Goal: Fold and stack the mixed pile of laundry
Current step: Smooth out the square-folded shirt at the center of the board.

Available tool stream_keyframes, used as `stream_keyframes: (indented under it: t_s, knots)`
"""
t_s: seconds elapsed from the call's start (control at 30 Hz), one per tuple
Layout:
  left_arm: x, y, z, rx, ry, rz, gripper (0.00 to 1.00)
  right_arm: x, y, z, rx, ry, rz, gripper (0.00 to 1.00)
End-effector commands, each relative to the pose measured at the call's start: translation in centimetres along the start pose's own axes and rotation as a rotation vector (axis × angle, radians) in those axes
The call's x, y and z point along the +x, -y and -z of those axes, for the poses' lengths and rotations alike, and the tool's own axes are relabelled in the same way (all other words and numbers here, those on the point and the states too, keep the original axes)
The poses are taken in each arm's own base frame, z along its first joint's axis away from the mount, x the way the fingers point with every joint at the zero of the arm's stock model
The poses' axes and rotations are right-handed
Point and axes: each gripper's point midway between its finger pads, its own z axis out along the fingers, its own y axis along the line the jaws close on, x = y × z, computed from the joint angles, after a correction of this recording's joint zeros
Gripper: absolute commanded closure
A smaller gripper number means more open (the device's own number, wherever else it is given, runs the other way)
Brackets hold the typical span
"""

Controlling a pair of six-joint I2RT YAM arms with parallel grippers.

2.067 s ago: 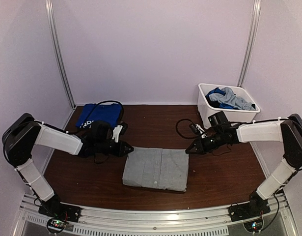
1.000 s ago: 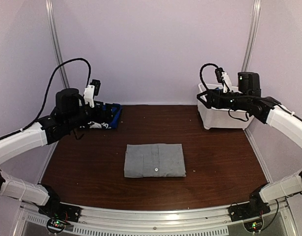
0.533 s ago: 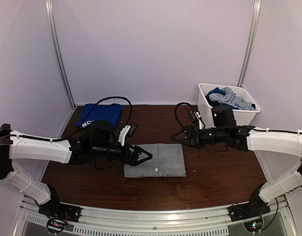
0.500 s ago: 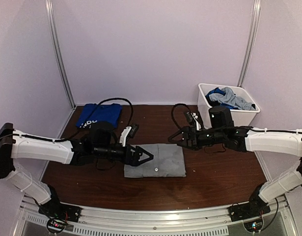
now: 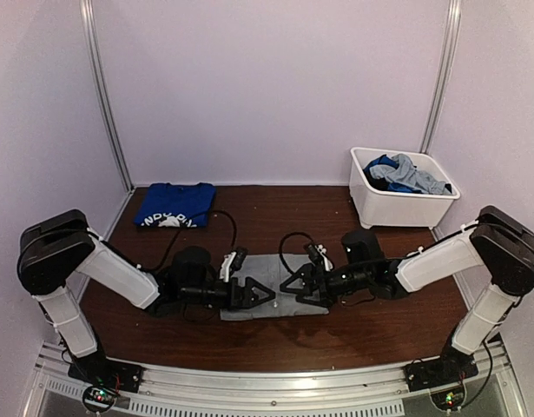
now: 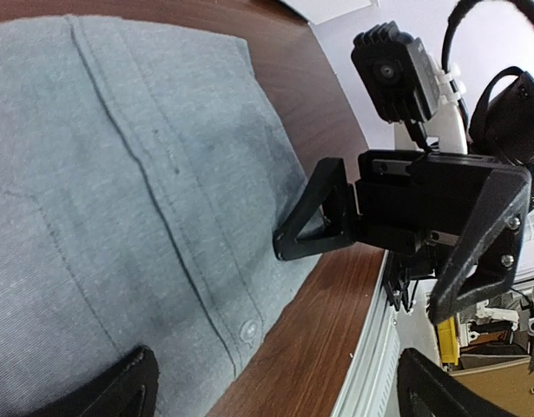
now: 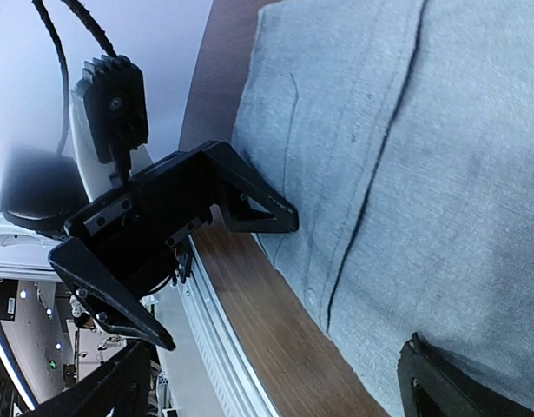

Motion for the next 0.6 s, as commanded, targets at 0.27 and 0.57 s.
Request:
stream_keyframes:
  t_s: [0.27, 0.57]
  knots:
    - [0.5, -5.1, 3.5, -0.134, 0.053, 0.013, 0.02, 0.4, 5.9, 2.8, 0.06, 0.041, -0.061, 0.01]
    - [-6.5, 1.5, 4.2, -0.168, 0.09, -0.252, 0.02, -6.6, -3.8, 4.4, -0.018, 0.12, 0.186, 0.0]
